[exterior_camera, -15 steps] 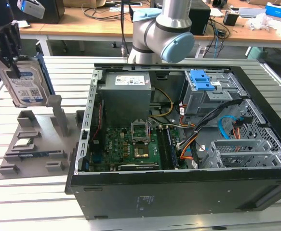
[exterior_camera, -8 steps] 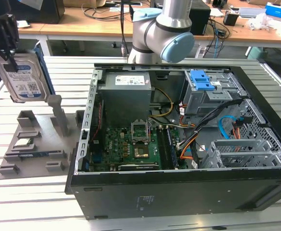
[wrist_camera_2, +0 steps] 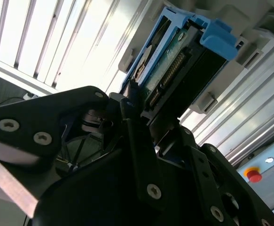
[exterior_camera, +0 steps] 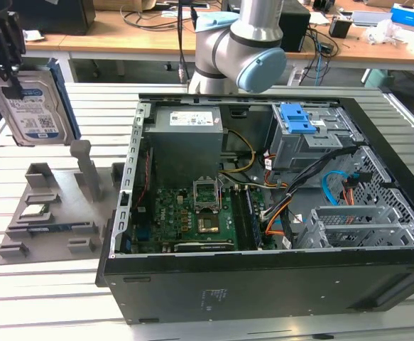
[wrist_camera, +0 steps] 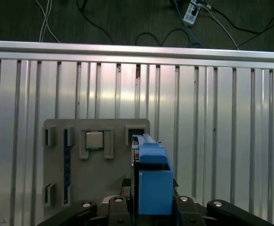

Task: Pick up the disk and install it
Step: 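Pick up the disk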

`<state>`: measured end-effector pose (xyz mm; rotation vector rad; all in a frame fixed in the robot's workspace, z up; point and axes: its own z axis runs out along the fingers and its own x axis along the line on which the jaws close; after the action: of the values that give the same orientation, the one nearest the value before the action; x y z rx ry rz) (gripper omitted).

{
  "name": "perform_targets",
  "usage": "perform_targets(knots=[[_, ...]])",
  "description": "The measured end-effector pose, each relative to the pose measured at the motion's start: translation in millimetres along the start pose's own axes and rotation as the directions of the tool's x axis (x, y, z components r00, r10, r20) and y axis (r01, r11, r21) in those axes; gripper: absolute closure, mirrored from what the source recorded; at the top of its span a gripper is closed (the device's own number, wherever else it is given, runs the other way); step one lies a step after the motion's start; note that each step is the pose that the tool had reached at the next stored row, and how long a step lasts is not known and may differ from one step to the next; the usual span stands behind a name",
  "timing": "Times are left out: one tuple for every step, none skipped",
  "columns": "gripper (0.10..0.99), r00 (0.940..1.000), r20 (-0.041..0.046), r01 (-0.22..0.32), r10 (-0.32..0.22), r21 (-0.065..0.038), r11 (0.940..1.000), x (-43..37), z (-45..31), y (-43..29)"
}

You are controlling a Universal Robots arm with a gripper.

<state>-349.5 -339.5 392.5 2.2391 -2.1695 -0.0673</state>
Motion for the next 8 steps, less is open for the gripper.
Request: perform_targets(knots=[[0.722, 1.0, 0.0, 0.0, 0.0, 0.0, 1.0, -0.1, -1.7, 0.0], [0.722, 1.0, 0.0001, 0.0, 0.0, 0.0, 1.0, -0.2, -3.4, 0.0], [0.722, 1.0, 0.0, 0.0, 0.0, 0.0, 1.0, -0.3, -5.6, 0.1], [0.722, 1.0, 0.0, 0.0, 0.0, 0.0, 1.0, -0.4, -7.2, 0.1], [0.722, 1.0, 0.0, 0.0, 0.0, 0.0, 1.0, -0.5, -9.6, 0.1], [0.722, 1.0, 0.0, 0.0, 0.0, 0.0, 1.0, -0.6, -11.1, 0.1], [0.722, 1.0, 0.0, 0.0, 0.0, 0.0, 1.0, -0.8, -15.1, 0.1], [0.722, 1.0, 0.0, 0.0, 0.0, 0.0, 1.0, -1.0, -17.6, 0.2]])
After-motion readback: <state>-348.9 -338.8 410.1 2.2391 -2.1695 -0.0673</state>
